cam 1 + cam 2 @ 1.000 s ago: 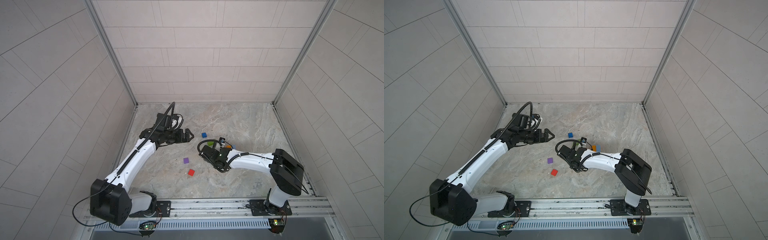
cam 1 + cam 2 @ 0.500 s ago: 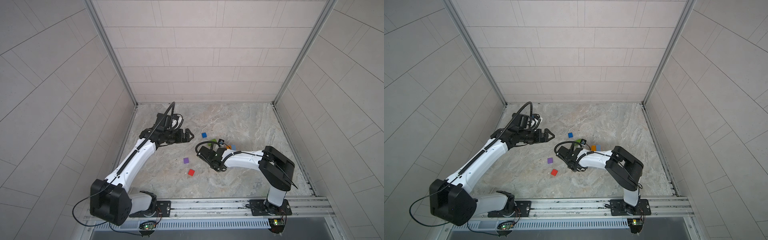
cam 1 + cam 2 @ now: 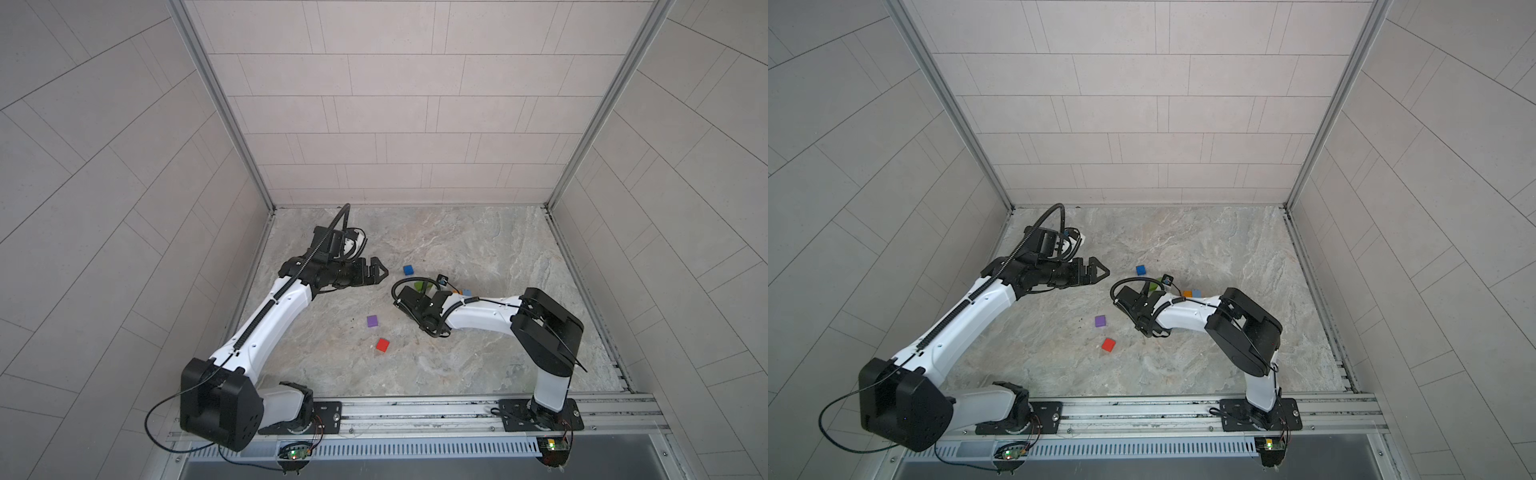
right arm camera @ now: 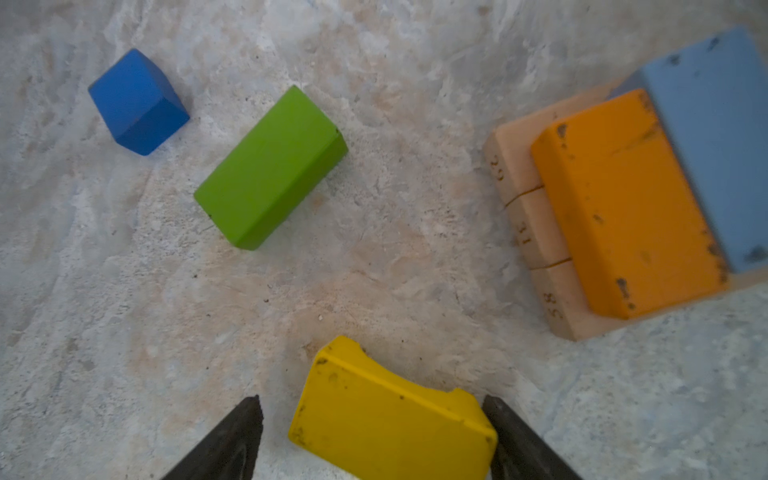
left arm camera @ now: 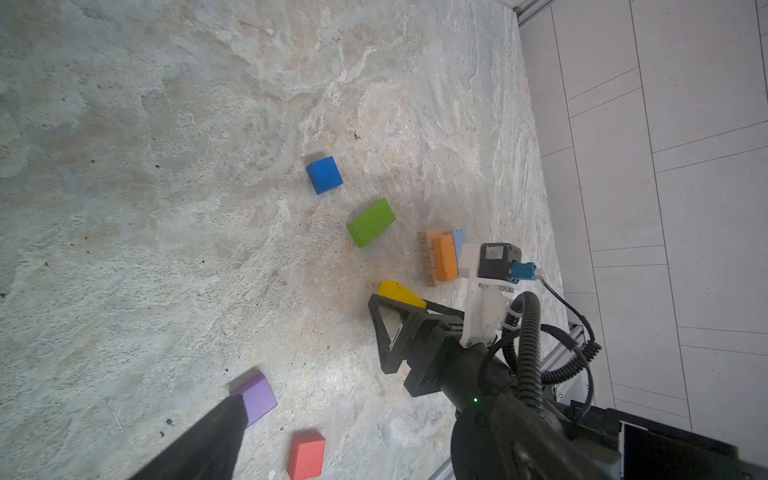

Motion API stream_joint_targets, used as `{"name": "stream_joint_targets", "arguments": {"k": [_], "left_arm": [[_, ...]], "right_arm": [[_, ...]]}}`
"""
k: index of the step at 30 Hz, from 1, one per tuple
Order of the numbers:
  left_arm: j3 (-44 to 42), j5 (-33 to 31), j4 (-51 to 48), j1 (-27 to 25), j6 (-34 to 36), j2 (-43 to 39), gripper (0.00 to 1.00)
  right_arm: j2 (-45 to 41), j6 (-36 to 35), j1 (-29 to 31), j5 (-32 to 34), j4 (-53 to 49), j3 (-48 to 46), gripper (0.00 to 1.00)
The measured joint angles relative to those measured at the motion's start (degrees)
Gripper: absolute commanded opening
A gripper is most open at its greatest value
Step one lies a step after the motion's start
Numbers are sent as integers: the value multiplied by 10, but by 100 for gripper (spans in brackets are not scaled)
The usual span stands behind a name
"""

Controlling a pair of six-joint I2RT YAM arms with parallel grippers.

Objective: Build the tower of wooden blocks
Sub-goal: 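Close the right gripper on the yellow arch block and lift it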

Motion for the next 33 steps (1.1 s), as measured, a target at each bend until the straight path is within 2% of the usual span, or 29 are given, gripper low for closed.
{"name": "stream_joint_targets", "arguments": {"k": [13, 21, 33], "left_arm": [[0, 0, 0, 0, 0, 0, 100], [0, 1, 0, 0, 0, 0, 100], [0, 3, -4, 0, 0, 3, 100]], "right_arm": [[16, -28, -7, -4, -8, 35, 57], [16, -44, -7, -5, -17, 40, 54], [-5, -156, -8, -5, -38, 54, 53]]}}
